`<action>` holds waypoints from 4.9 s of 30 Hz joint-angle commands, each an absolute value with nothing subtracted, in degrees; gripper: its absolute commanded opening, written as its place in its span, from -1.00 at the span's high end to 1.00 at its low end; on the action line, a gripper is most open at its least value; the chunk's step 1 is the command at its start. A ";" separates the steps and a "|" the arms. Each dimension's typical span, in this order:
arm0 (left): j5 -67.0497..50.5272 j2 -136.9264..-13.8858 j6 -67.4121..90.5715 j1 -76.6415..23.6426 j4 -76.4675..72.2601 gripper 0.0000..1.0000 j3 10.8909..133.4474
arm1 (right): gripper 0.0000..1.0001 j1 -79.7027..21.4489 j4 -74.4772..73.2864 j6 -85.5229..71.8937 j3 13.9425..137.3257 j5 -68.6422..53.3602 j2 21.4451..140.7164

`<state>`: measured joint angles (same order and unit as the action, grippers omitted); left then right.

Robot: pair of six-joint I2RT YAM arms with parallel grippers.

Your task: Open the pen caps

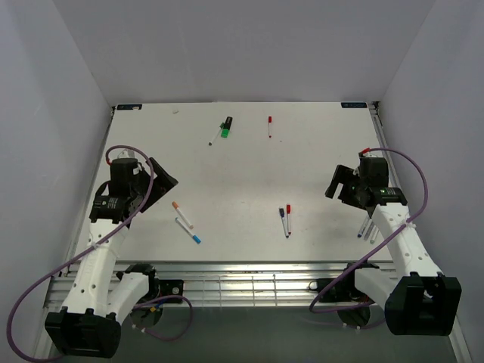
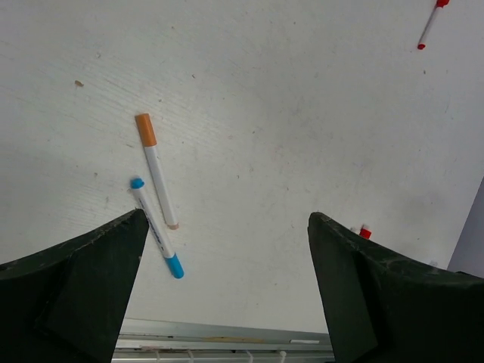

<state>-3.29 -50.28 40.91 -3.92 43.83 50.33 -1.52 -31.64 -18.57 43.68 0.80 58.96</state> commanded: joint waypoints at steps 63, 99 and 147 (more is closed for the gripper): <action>20.12 -94.83 52.73 -13.27 45.00 -0.35 59.68 | -0.93 -44.56 -23.03 -19.78 53.70 6.06 67.15; 19.52 -93.79 55.81 -13.62 42.36 1.00 67.48 | -0.87 -44.47 -24.08 -18.55 50.54 11.34 63.81; -3.08 -60.56 57.57 -25.57 25.75 1.00 51.94 | 0.29 -50.97 11.16 -33.93 57.74 -19.95 90.34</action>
